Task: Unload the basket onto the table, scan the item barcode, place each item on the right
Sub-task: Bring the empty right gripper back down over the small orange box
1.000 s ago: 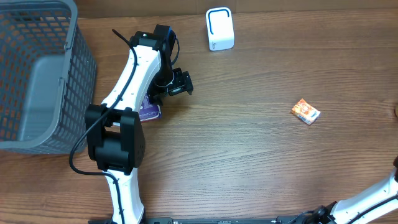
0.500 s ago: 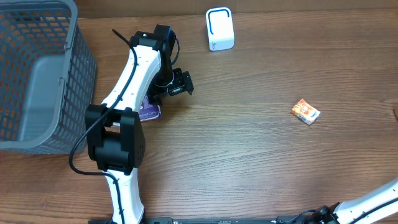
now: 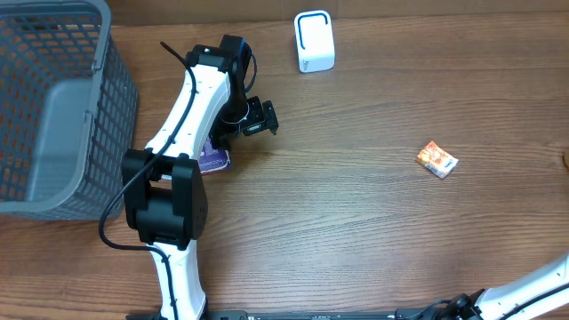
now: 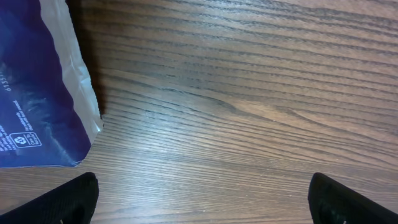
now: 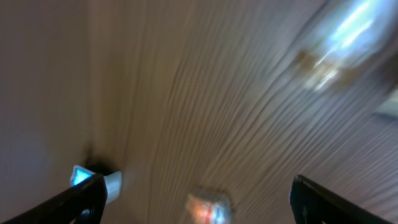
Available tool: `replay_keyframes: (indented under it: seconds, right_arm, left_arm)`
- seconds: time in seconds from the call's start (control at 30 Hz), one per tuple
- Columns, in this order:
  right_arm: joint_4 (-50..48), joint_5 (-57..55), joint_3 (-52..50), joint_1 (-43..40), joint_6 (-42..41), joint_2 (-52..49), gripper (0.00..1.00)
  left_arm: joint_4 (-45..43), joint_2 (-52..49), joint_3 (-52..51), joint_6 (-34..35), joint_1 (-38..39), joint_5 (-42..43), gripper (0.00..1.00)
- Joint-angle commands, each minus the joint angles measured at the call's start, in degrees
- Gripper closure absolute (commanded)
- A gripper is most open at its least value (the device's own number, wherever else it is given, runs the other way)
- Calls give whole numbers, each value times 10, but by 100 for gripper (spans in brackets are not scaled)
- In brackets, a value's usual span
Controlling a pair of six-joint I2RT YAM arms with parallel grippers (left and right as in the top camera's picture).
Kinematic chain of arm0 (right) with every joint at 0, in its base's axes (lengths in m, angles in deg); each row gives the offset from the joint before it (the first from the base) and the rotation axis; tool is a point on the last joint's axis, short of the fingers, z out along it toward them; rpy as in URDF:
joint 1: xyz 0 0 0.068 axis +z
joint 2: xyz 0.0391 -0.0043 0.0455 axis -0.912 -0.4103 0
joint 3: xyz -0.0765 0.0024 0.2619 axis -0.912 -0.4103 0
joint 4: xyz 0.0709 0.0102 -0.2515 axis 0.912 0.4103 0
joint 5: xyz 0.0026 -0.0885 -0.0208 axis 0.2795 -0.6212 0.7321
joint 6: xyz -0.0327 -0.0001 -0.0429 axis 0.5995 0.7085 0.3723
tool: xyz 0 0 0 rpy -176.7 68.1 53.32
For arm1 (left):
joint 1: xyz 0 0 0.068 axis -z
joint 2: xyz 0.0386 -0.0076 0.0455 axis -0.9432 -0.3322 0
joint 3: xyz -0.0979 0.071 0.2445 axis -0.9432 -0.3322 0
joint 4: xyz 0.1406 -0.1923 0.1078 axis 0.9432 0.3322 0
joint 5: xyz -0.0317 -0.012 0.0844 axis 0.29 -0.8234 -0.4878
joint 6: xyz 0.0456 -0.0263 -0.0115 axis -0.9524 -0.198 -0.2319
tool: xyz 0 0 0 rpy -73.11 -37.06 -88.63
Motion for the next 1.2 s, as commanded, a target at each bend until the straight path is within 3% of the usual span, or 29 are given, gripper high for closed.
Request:
replay_keyframes:
  seconds: [0.0,0.07,0.17,0.33,0.5,0.63,0.7,0.77,0.8,0.9,1.17]
  right_arm:
    - [72,108,5,62,161,28,5]
    - [125,106,5,104,259,28,5]
    - [153,69,5,172,323,28,5]
    - [132,-92,4,286,300,26,0]
    - [83,-267,-25,367,186,26,0]
    - [70,-299,-77,389,176,26,0]
    - [57,-304,-107,391,176,26,14]
    - [37,-308,-142,390,176,26,41]
    - [26,-308,-160,389,178,26,44]
    - [-5,-307,-205,388,180,26,34]
    - [-116,-297,-295,390,215,26,36]
  left_arm:
    - [-1,9,7,-9,9,6,0]
    - [-1,9,7,-9,12,6,0]
    - [-9,9,7,-8,17,6,1]
    - [-15,9,7,-9,29,6,1]
    - [-13,9,7,-9,40,6,1]
    - [-14,9,7,-16,44,3,1]
    - [-14,9,7,-20,45,2,1]
    - [-14,9,7,-20,45,1,1]
    - [-14,9,7,-20,45,1,1]
    - [-15,9,7,-20,45,-1,1]
    - [-19,9,7,-19,45,-7,2]
